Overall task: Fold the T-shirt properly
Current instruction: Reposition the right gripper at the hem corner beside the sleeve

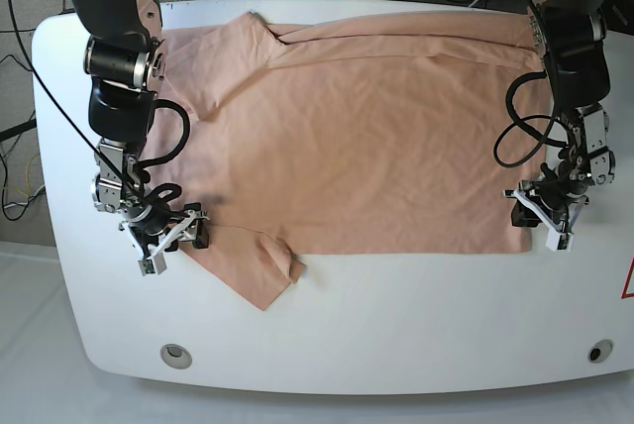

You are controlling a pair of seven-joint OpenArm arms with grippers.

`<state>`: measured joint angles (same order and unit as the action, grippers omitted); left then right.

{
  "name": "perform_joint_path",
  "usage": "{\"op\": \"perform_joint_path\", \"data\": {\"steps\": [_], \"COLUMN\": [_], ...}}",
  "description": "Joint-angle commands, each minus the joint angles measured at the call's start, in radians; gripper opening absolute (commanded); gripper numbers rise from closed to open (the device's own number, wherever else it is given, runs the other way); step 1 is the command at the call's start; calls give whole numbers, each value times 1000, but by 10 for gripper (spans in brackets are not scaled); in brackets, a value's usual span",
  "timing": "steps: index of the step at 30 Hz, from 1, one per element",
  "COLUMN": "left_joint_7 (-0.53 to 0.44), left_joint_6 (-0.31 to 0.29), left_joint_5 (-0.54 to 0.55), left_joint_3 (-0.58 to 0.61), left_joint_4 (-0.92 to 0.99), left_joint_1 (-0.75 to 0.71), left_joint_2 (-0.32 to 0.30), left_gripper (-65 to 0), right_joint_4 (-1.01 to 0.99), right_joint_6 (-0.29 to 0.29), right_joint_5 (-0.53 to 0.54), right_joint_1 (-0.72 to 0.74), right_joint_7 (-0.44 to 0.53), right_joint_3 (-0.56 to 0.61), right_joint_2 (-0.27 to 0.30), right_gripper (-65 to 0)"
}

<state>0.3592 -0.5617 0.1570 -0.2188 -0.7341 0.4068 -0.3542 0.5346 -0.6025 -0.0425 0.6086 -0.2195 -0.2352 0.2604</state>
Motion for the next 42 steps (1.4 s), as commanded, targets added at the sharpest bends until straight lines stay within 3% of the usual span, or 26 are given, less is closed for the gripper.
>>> {"op": "perform_joint_path", "data": {"steps": [1, 42], "left_joint_7": [-13, 21], "left_joint_6": [-2, 2], "left_joint_5": [9, 3], "left_joint_3": [-3, 1], "left_joint_4": [-23, -28], "left_joint_1": [21, 6], "left_joint_2": [-13, -7], "left_gripper": [-523, -519], "right_joint_4": [7, -21], "right_joint_6": [-3, -5], "right_joint_5": [10, 7], "right_joint_1": [41, 42], "right_joint_7": [33, -21], "right_joint_3": [-8, -2], "right_joint_2": [10, 1], "right_gripper": [-271, -267]}}
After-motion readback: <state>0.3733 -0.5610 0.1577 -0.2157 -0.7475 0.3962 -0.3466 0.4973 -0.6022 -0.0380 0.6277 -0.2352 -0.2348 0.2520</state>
